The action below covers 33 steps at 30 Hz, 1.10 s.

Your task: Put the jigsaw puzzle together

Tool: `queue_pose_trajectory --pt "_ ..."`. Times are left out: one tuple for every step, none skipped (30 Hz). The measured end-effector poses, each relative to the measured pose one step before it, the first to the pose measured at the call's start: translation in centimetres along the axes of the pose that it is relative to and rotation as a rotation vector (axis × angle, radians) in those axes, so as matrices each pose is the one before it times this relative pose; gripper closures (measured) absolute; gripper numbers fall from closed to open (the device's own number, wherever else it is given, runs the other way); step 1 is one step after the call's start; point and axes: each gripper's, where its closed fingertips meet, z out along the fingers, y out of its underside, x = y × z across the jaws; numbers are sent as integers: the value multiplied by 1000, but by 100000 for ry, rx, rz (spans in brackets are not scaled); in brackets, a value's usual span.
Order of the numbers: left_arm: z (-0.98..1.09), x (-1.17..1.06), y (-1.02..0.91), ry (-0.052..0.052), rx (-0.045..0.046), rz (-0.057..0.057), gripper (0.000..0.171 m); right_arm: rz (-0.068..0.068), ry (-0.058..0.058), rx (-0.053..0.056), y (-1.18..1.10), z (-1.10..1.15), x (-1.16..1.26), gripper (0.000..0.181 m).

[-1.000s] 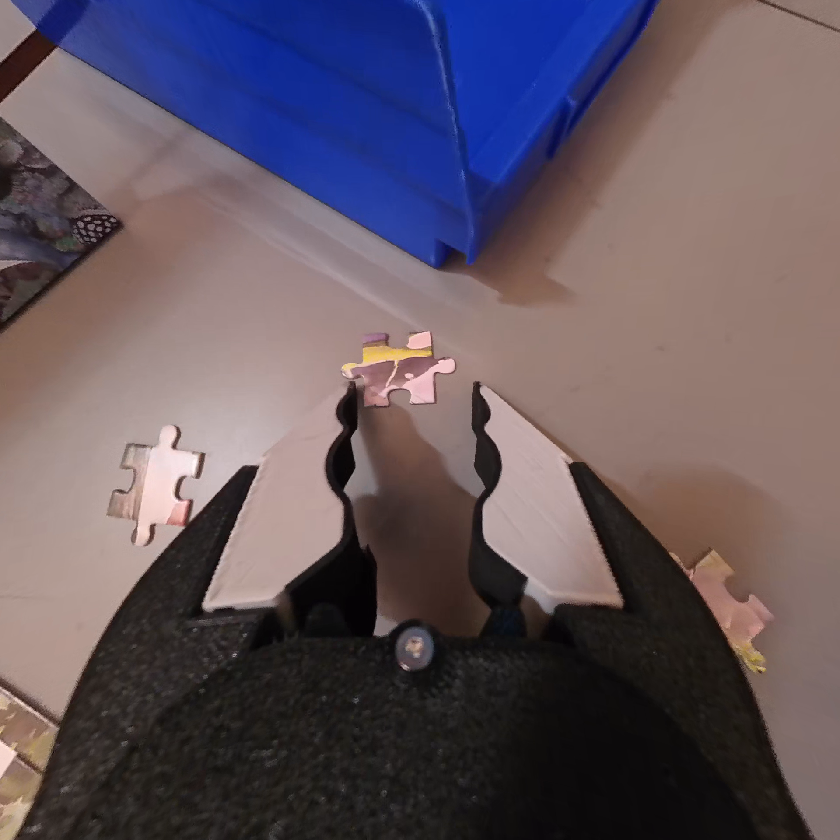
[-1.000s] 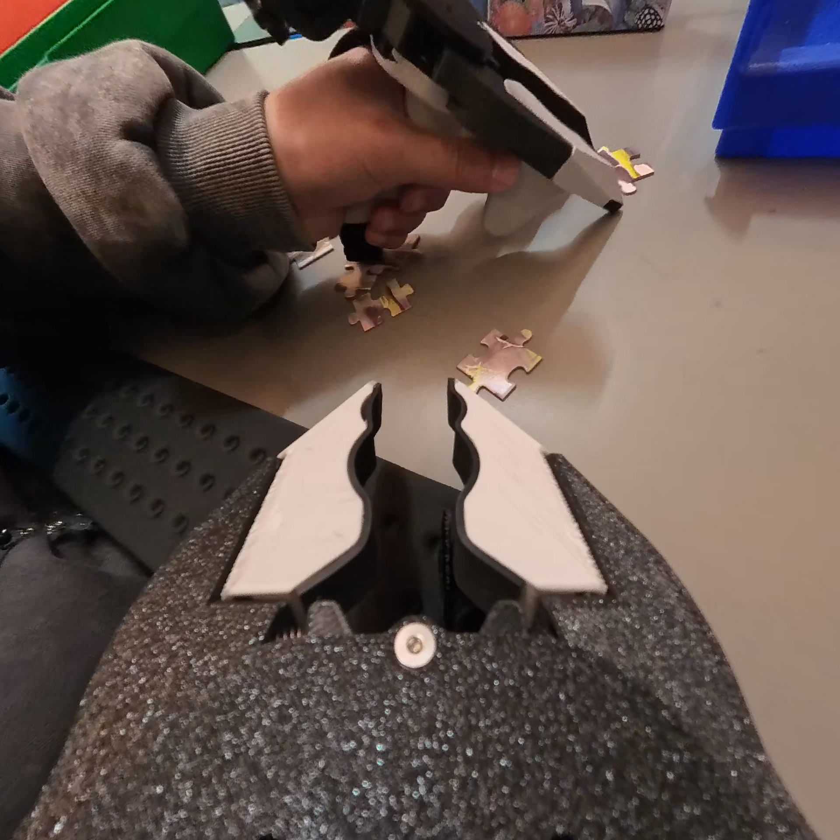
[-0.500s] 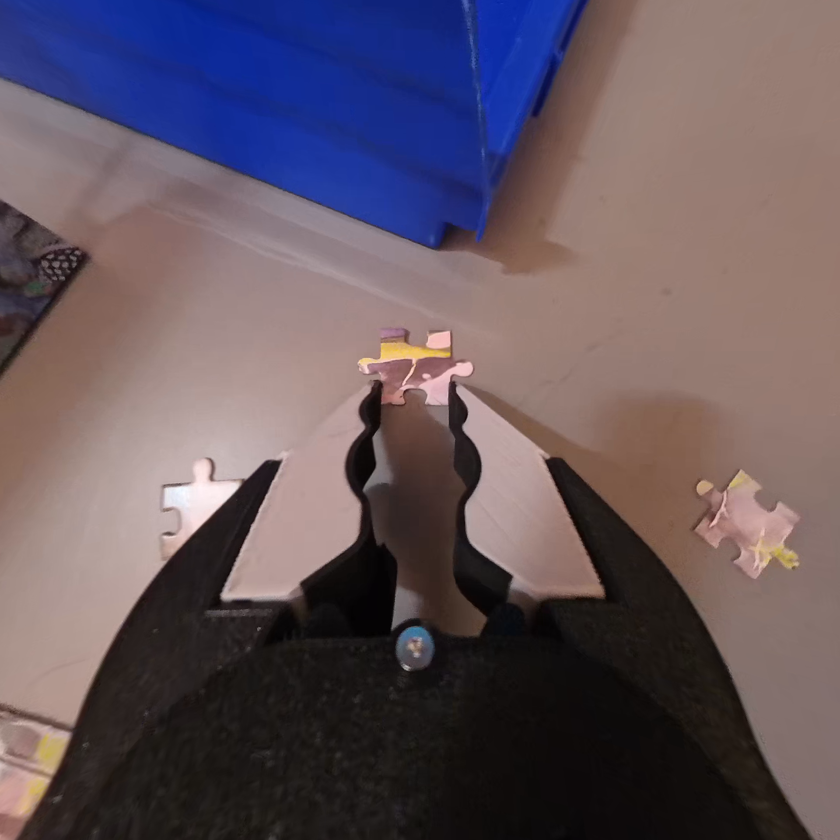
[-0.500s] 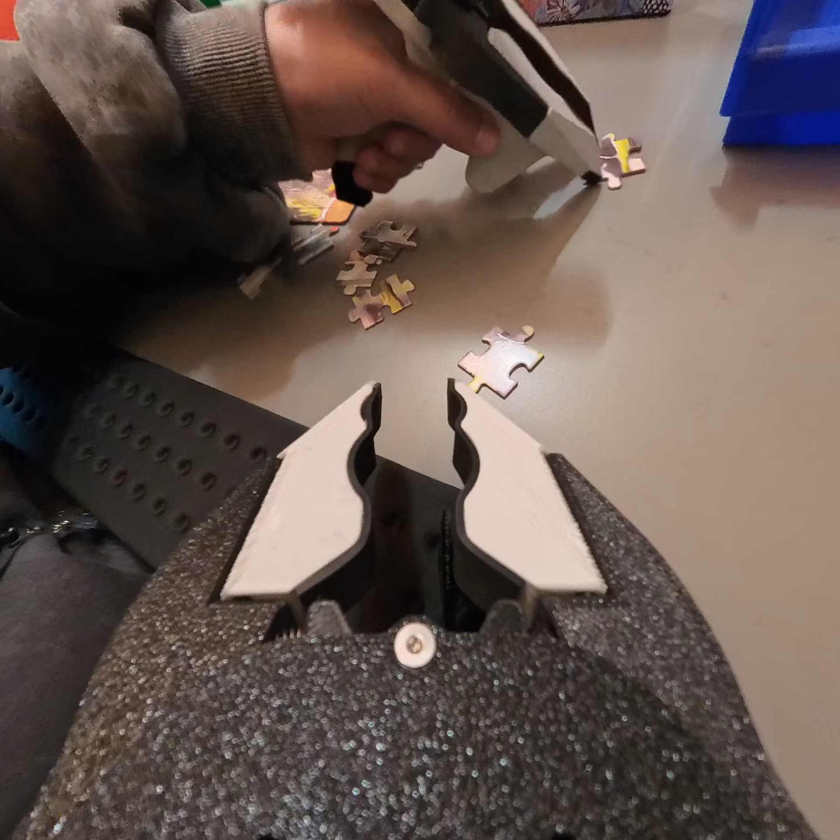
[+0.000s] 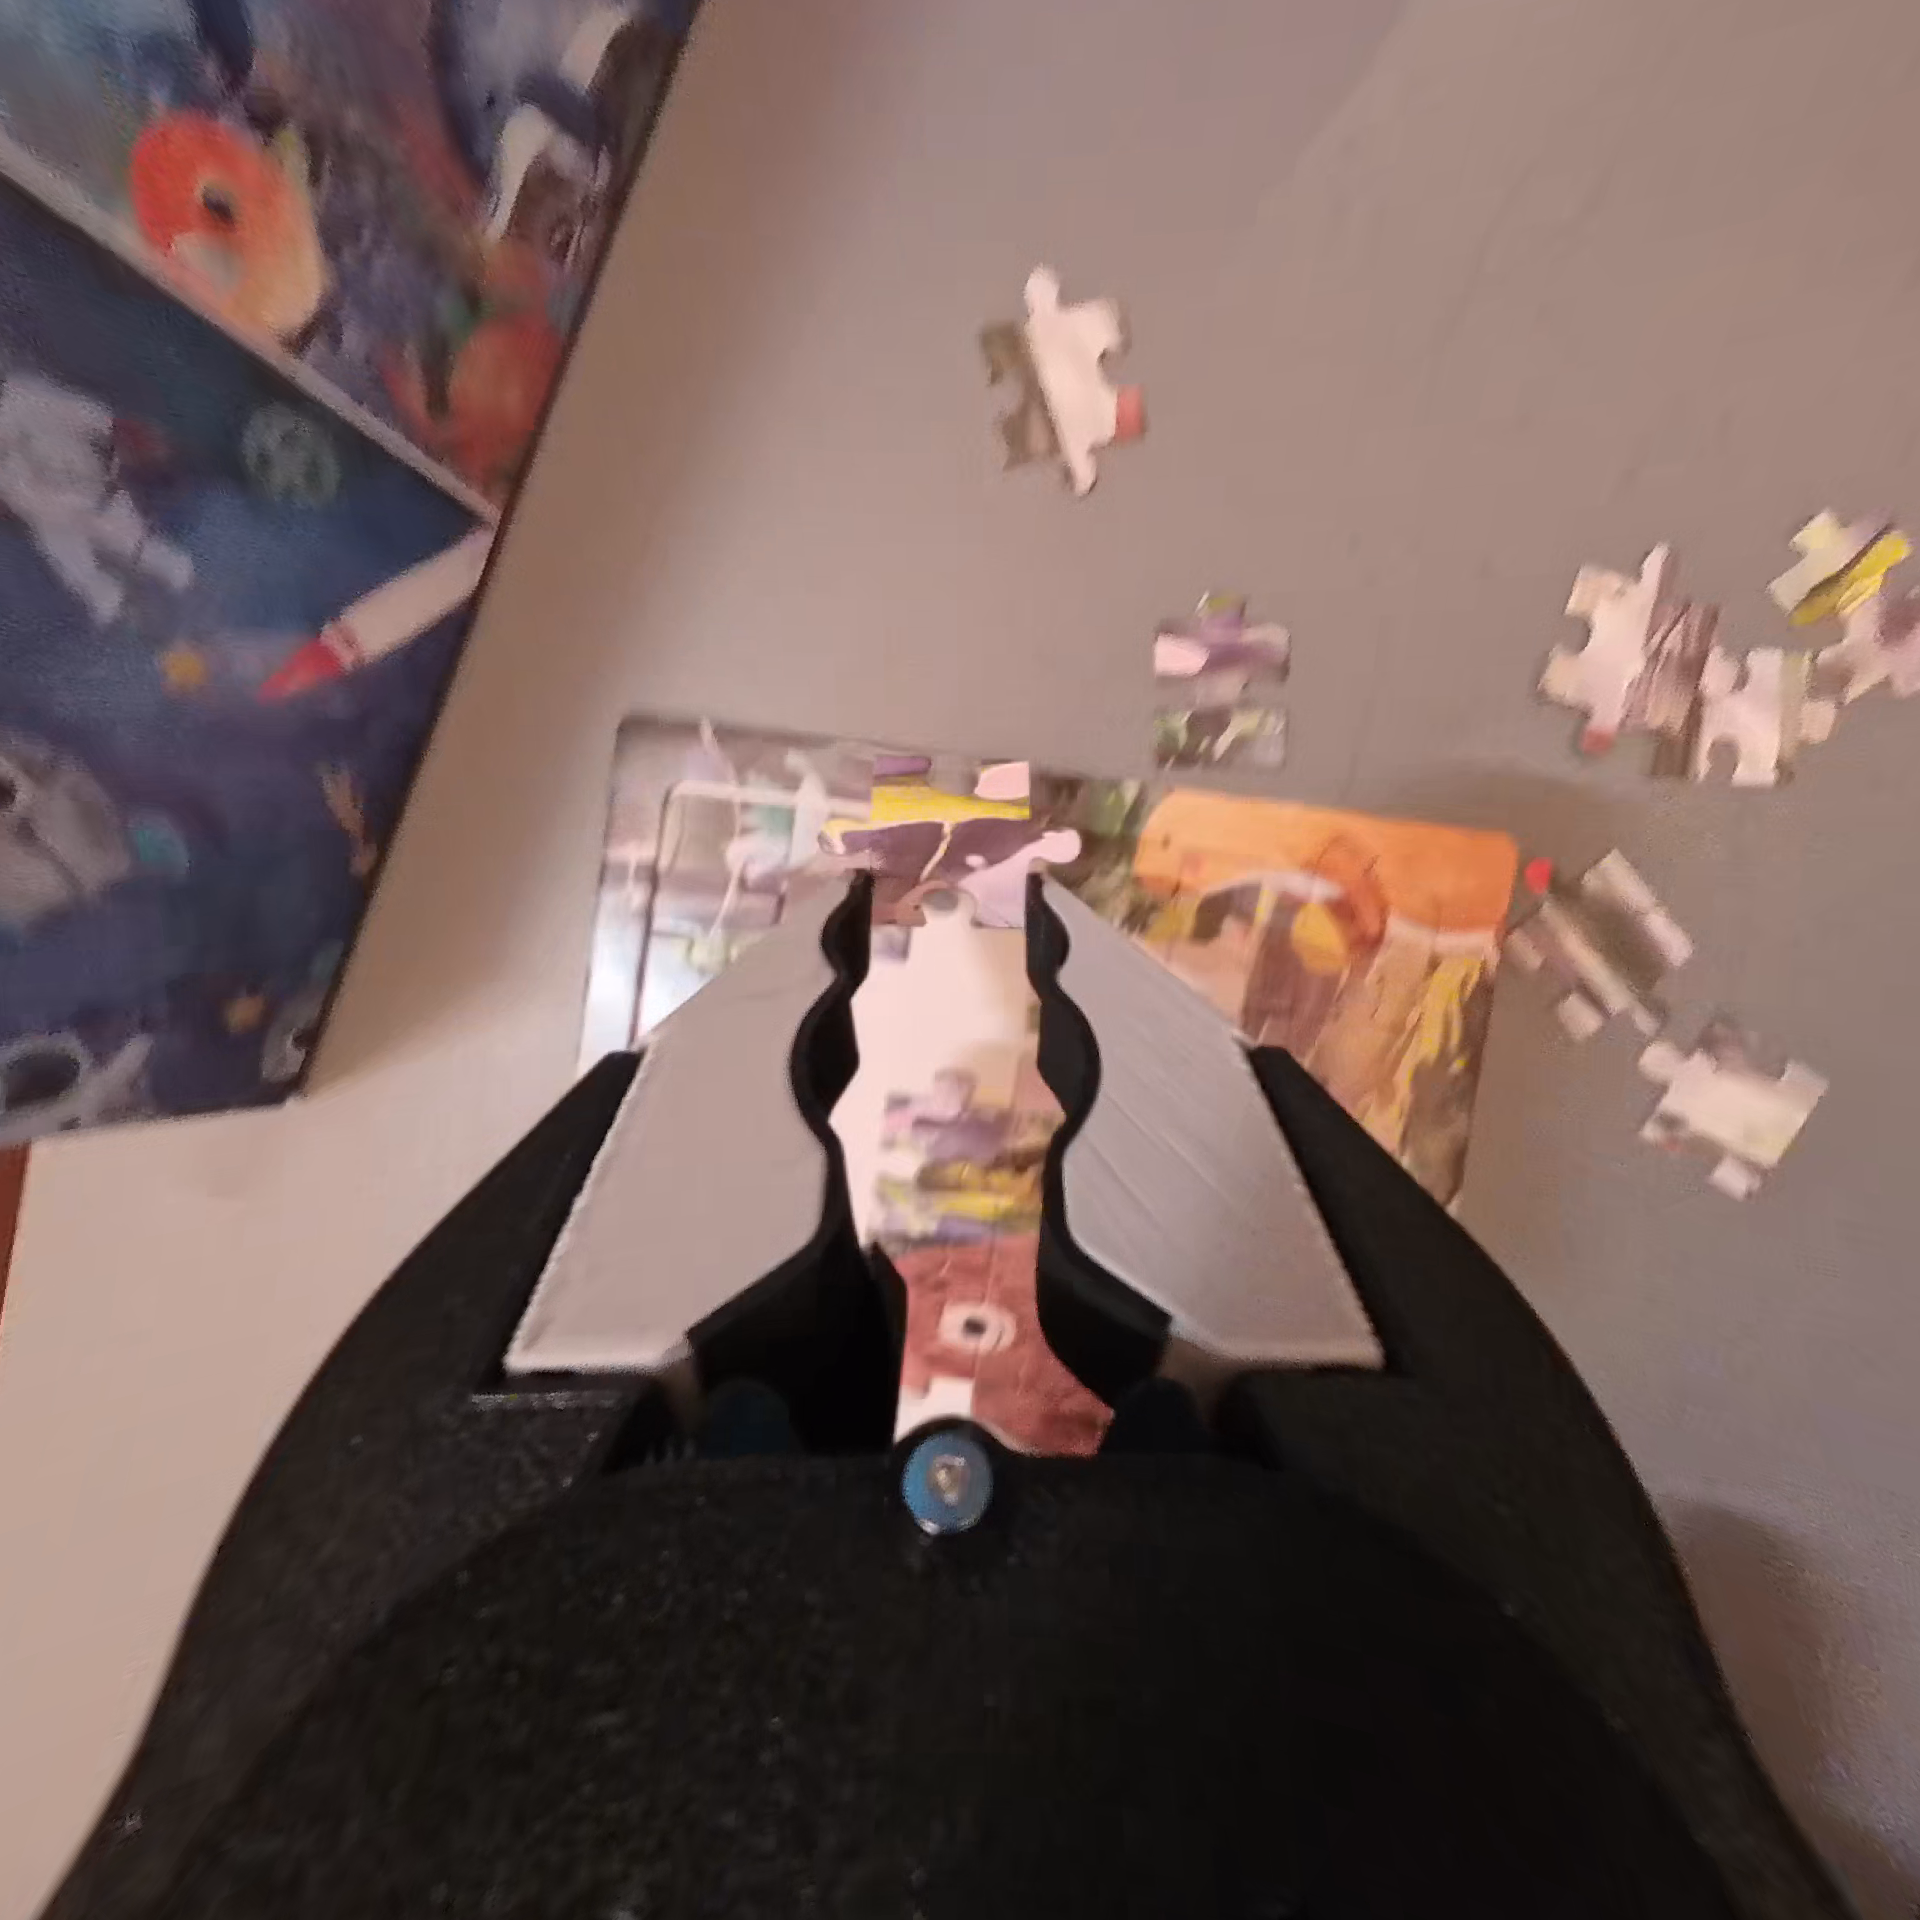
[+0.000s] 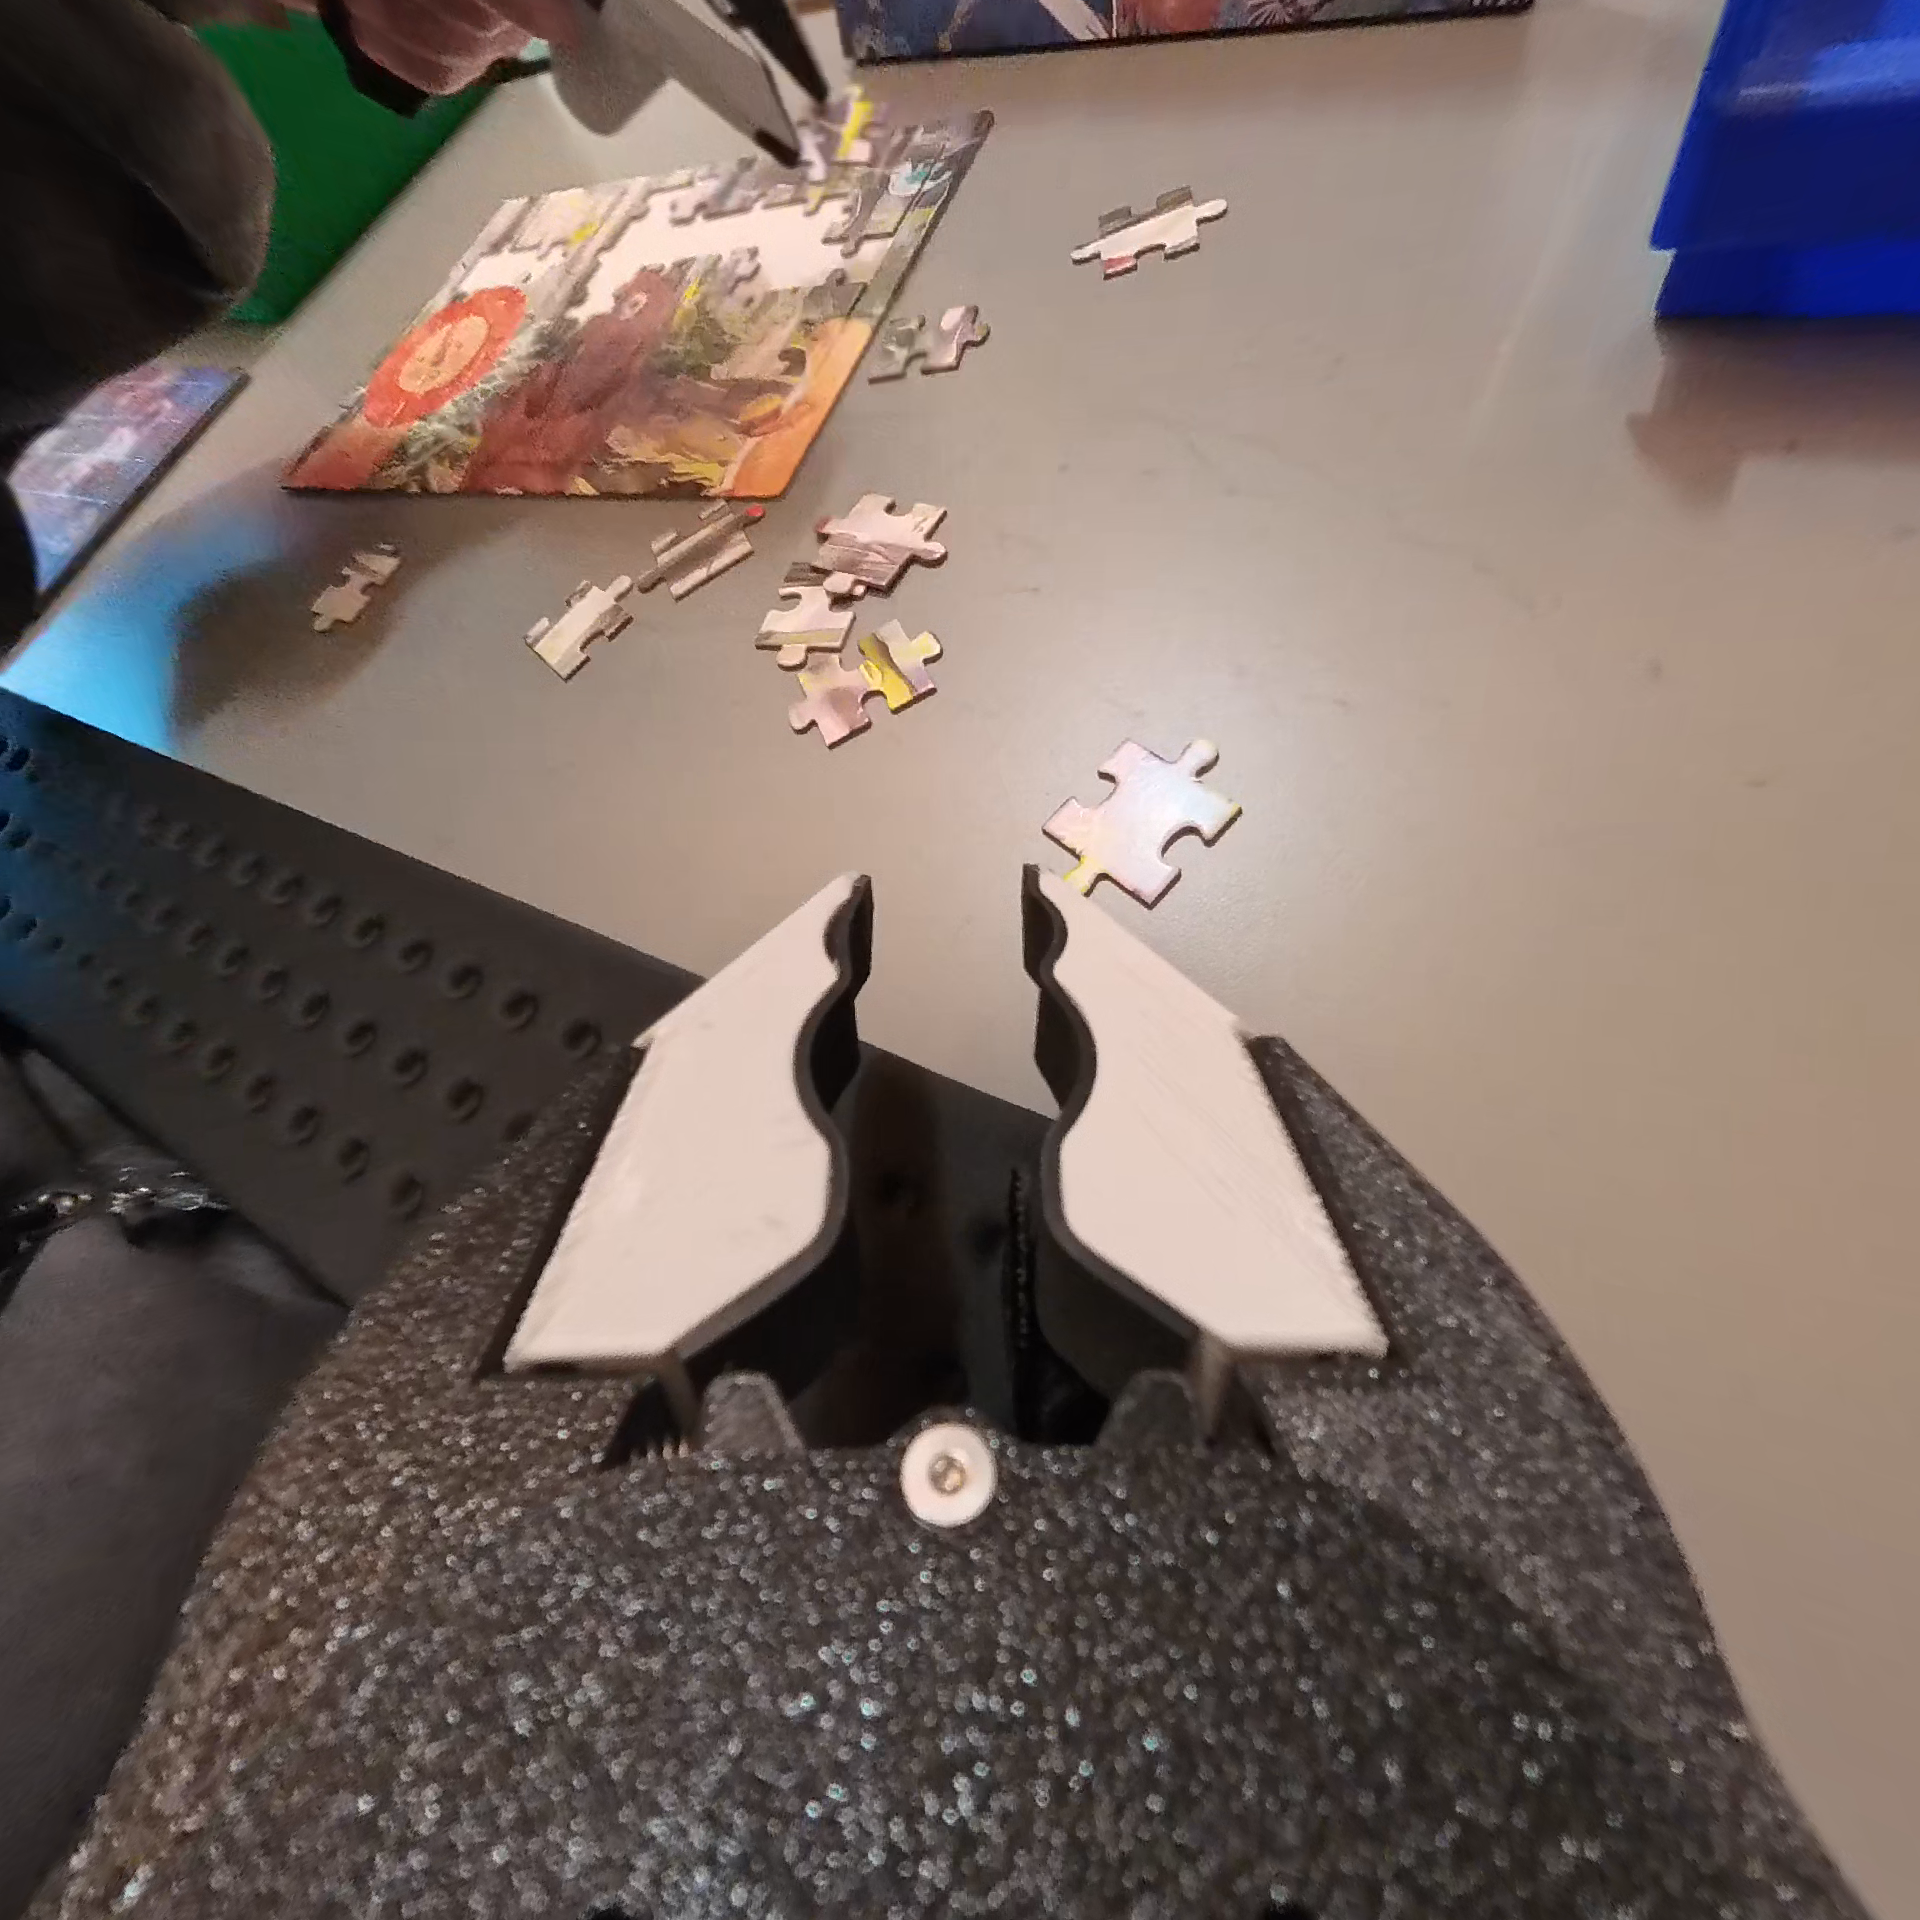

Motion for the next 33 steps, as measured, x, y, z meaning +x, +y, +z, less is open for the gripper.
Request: queue_pose_trajectory --pt "-337 -522 978 668 -572 -340 142 -93 212 -308 25 49 27 152" --pt "-256 -318 832 504 -894 1076 142 77 60 -280 17 40 23 152" --pt "-185 -128 642 629 -657 1993 142 206 -52 -208 12 26 19 153" --pt "-138 -22 545 626 -697 2935 142 242 -109 63 -7 -2 10 153" --pt "-69 -75 441 -207 -535 3232 142 235 -95 261 -32 -23 -1 153" --pt "-15 52 305 534 -162 2246 142 226 -54 167 -19 -17 17 153" --pt "68 237 265 1723 -276 855 142 176 -94 10 6 -4 -3 153" --pt "158 206 253 1446 -486 358 142 88 -41 -78 2 15 8 153" --pt "227 205 252 1050 -563 831 142 56 -4 -120 11 13 6 153" --pt "265 217 224 891 -427 1167 142 13 2 -52 -1 4 8 153" --pt "276 127 185 341 -427 747 142 23 -18 -44 6 10 7 153" --pt "250 54 215 85 -732 259 142 83 -80 -44 11 1 -5 153" --pt "199 124 203 494 -579 213 142 100 -145 -13 -10 6 -9 153" --pt "120 99 94 397 94 65 142 141 -168 -16 1 1 -2 153" --pt "84 33 31 110 470 -401 142 120 -155 83 -7 -13 -9 153" --pt "87 22 48 279 262 -880 142 91 -121 107 -10 -11 -3 153" --pt "68 47 -5 482 473 -1044 142 105 -169 -8 -5 10 0 153" --pt "30 17 1 288 383 -933 142 109 -198 -53 4 8 -14 153" --pt "-16 -22 28 -57 -84 -627 142 98 -174 -17 1 1 0 153" --pt "-27 -55 53 -403 -264 -207 142 71 -107 82 -4 -12 -9 153" --pt "-25 -98 25 -637 -102 -53 142 27 -43 150 -18 -12 -9 153" --pt "-3 -57 26 -341 -43 -373 142 27 -60 36 -3 -7 0 153" --pt "-7 33 34 212 -99 -558 142 58 -77 -102 9 14 -4 153" --pt "-11 86 22 447 -16 -22 142 44 -92 -109 18 6 -14 153" --pt "7 27 33 -29 -54 320 141 -41 14 34 -4 -10 -7 153" --pt "7 -4 9 -105 -55 -30 141 -140 115 45 -8 0 4 153" --pt "11 -4 0 22 -111 -220 141 -118 82 -111 14 12 -10 153" --pt "1 -14 20 -12 -226 -267 141 -102 39 -162 18 8 -8 153" --pt "-8 -16 14 -32 -136 -338 141 -111 66 -66 10 6 -3 153" --pt "-18 -66 11 -321 1 -207 140 -73 29 43 -6 -10 -3 153" --pt "-5 -95 7 -566 116 -233 138 5 -39 41 0 -6 -5 153" --pt "1 -99 -6 -540 171 -630 136 78 -118 7 4 5 -10 153" --pt "-10 -113 -28 -489 228 -839 133 142 -137 -20 5 2 -7 153"
